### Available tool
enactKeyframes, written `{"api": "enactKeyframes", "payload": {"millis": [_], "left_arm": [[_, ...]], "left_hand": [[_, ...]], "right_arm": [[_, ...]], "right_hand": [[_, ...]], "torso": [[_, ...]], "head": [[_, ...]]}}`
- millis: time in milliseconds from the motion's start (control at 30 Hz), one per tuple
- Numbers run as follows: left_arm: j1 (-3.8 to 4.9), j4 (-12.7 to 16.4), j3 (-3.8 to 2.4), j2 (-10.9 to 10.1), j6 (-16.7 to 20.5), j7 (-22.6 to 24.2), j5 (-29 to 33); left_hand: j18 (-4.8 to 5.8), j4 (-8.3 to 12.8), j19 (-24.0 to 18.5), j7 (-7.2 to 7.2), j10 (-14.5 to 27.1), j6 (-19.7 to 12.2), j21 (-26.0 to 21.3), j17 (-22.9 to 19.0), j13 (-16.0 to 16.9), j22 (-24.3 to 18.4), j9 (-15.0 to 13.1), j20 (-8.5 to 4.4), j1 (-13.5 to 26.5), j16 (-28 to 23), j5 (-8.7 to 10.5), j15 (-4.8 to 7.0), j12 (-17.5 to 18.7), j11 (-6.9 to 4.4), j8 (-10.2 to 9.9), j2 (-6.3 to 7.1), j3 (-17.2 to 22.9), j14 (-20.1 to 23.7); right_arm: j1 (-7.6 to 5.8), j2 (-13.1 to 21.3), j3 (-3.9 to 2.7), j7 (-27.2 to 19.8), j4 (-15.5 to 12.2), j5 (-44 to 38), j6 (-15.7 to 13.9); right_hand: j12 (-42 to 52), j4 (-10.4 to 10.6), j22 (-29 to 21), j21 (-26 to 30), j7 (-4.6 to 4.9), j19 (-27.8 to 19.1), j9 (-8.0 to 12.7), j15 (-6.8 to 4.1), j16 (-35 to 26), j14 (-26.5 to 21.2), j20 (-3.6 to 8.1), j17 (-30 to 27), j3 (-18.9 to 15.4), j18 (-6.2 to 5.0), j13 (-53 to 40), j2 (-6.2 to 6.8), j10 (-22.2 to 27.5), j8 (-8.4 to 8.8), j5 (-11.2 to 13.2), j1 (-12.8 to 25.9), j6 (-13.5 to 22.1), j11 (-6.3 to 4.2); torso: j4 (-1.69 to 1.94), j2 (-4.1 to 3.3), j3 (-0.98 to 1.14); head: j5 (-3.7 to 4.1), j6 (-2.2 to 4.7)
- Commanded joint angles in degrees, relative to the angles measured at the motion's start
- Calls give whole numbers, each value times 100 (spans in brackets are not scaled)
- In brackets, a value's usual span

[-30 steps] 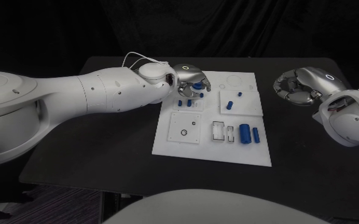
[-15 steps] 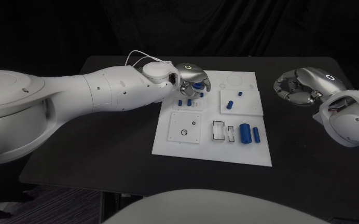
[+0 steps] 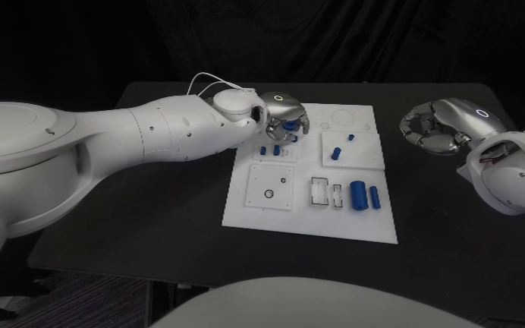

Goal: Assemble the parts on the task board

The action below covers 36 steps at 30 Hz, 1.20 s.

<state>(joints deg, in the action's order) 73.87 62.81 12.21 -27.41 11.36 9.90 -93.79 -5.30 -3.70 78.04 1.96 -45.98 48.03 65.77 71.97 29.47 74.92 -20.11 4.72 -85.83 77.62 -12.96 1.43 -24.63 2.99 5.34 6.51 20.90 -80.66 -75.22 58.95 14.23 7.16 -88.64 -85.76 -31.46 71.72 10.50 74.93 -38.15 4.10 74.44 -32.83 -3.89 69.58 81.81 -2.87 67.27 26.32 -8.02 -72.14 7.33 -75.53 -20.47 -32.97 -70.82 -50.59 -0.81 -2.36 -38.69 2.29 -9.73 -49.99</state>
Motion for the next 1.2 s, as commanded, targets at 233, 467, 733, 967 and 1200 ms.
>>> {"api": "enactKeyframes", "payload": {"millis": [233, 467, 733, 967, 1200], "left_arm": [[-16, -1, -5, 25, -197, 67, -45], [-20, 10, -5, 13, -237, 29, -45], [-28, -6, -5, 20, -231, -3, -45], [-42, -51, -4, 45, -204, -12, -45], [-71, -100, -4, 59, -100, 4, -45]], "left_hand": [[5, 30, -30, 11, 3, 62, -54, -49, 37, 813, 9, -17, 74, -19, 1, 0, -42, 0, 55, 1, -19, 58], [4, 12, -38, 70, 29, 171, -70, -74, 64, 810, -2, -16, 119, -17, 7, 2, -61, -14, 105, -13, -15, 72], [4, 46, -26, 116, -123, 278, -57, -102, 79, 816, -9, -31, 91, -7, -47, 36, -120, -68, 148, -43, 36, 73], [5, 52, -22, 125, -151, 318, -53, -120, 68, 818, -13, -37, 91, -9, -59, 47, -109, -80, 164, -46, 51, 77], [3, 73, -23, 122, -205, 356, -61, -130, 57, 817, -15, -47, 71, -5, -86, 61, -104, -98, 178, -64, 83, 77]], "right_arm": [[13, -7, -5, 40, -2, -10, 6], [13, -5, -5, 45, -6, -10, 19], [13, 4, -5, 48, -15, -10, 40], [13, 17, -5, 47, -22, -9, 64], [13, 25, -5, 40, -24, -9, 94]], "right_hand": [[-16, -25, 434, 23, 8, -10, -8, 5, -30, -27, 19, -5, 6, -7, 5, -25, 40, -29, -15, -45, 15, 2], [-30, -26, 430, 40, 8, -15, -10, 6, -37, -30, 19, -11, 8, -9, 17, -27, 50, -30, -15, -45, 16, 3], [-30, -26, 430, 40, 8, -15, -10, 6, -37, -30, 19, -11, 8, -9, 17, -27, 50, -30, -15, -45, 16, 3], [-38, -27, 427, 55, 8, -20, -12, 6, -48, -35, 18, -22, 11, -12, 23, -32, 55, -32, -15, -46, 15, 3], [-38, -27, 427, 55, 8, -20, -12, 6, -48, -35, 18, -22, 11, -12, 23, -32, 55, -32, -15, -46, 15, 3]], "torso": [[-1, -2, -1], [3, -1, 2], [9, 0, 2], [6, -2, 1], [3, -5, -2]], "head": [[-16, -1], [-14, -1], [-2, -1], [-11, -1], [-17, -1]]}}
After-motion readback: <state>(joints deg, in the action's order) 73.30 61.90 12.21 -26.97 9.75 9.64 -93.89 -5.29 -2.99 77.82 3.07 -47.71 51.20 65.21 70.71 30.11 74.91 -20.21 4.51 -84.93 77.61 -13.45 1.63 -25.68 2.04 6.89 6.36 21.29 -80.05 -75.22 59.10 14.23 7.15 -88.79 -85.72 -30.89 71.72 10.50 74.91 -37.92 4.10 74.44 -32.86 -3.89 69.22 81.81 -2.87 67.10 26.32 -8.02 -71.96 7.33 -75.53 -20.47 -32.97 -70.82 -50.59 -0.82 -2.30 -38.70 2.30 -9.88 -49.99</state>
